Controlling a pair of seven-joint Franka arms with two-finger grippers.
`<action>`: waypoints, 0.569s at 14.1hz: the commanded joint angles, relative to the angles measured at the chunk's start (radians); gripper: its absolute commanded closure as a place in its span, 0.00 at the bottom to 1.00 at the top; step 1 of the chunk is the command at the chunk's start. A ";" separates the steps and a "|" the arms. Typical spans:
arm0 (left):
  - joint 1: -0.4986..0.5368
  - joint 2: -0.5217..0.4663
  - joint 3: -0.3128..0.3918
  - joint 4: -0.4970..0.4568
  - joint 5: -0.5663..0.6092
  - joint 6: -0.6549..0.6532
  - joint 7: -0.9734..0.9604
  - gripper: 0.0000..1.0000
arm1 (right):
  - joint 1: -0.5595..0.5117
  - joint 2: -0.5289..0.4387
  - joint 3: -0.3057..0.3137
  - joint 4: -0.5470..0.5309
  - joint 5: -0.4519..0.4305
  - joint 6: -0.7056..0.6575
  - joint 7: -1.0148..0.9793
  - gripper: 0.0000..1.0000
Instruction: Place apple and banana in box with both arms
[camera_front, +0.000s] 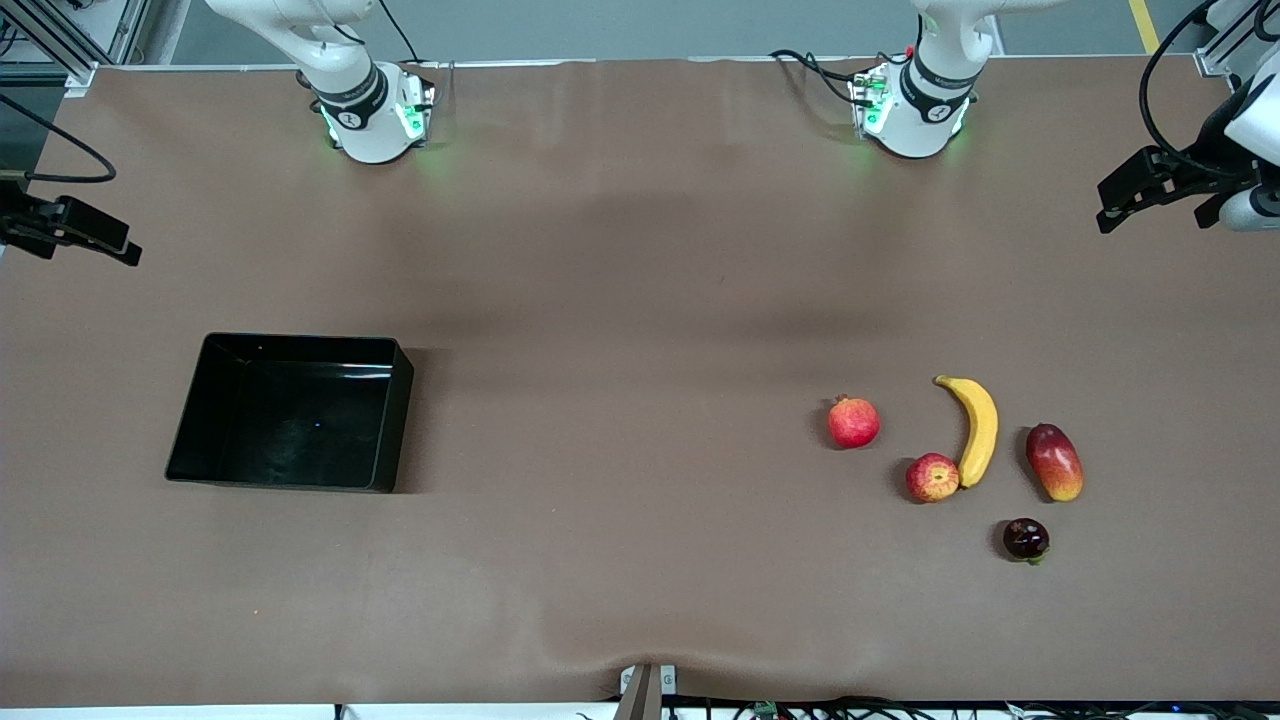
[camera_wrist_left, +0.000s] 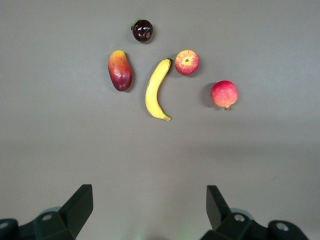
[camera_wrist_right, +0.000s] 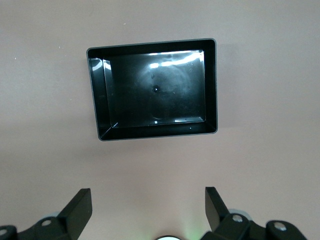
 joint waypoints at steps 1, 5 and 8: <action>0.002 0.005 -0.003 0.007 -0.021 0.001 -0.007 0.00 | -0.013 0.003 0.009 0.001 -0.013 0.004 -0.007 0.00; 0.005 0.015 -0.003 0.013 -0.021 0.001 -0.009 0.00 | -0.014 0.006 0.009 0.001 -0.013 0.005 -0.007 0.00; 0.005 0.049 -0.003 0.058 -0.021 0.000 -0.012 0.00 | -0.016 0.017 0.009 0.000 -0.013 0.014 -0.008 0.00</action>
